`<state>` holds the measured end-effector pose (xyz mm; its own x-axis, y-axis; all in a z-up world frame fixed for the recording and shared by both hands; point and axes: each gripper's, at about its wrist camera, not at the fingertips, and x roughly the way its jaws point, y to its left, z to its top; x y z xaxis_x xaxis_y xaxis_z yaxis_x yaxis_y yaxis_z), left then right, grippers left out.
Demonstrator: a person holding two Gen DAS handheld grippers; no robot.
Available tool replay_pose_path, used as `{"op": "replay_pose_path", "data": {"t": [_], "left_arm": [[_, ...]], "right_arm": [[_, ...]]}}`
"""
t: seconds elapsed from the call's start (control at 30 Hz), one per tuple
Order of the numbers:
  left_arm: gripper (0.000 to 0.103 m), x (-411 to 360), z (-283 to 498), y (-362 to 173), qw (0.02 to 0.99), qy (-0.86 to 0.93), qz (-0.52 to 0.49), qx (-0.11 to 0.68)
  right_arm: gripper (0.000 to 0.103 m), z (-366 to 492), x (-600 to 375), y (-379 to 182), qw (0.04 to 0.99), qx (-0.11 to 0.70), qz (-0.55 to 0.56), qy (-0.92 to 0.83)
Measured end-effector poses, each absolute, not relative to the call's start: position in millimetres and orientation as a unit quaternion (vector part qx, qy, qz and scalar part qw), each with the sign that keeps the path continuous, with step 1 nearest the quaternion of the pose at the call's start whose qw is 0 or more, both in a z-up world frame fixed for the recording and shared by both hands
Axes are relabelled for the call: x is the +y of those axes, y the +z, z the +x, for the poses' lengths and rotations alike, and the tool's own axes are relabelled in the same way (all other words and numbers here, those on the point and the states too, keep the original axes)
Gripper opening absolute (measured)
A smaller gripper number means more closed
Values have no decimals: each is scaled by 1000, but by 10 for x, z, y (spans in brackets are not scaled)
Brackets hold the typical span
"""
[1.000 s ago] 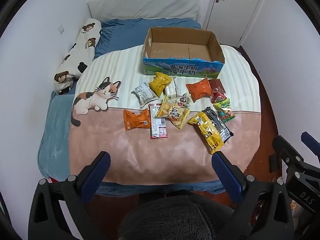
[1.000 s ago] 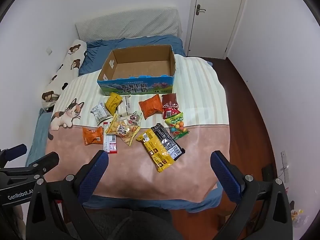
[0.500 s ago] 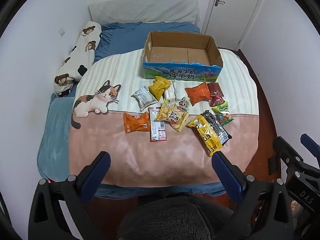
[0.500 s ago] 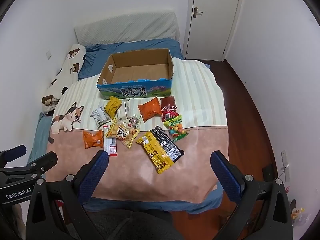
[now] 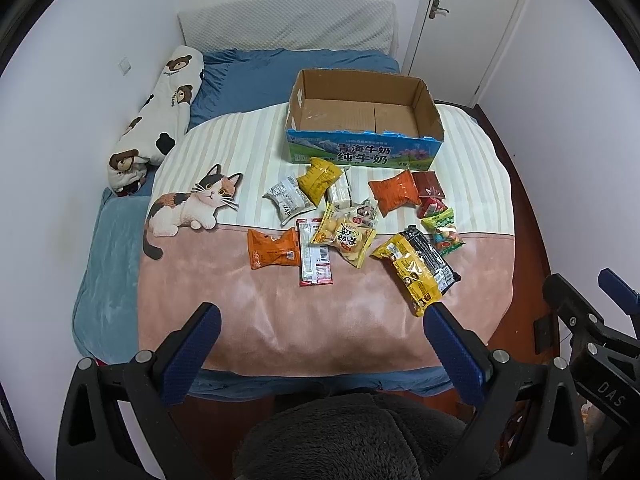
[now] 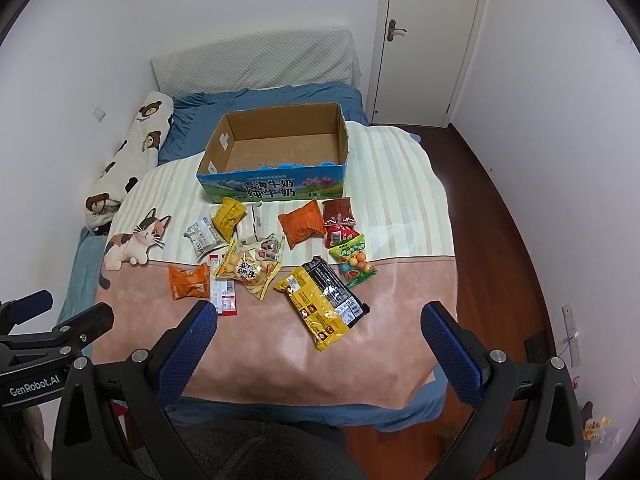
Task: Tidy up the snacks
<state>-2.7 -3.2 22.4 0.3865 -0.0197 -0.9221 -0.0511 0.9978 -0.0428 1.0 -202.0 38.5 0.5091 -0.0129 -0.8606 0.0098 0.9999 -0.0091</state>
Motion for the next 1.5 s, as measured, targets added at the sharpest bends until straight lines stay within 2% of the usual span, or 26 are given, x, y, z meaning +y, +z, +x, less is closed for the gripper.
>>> {"op": "replay_pose_path", "data": {"t": [1.5], "left_arm": [[103, 9, -84, 325, 836, 8, -35, 547]], "right_arm": [[103, -181, -2017, 463, 878, 478, -2, -1]]}}
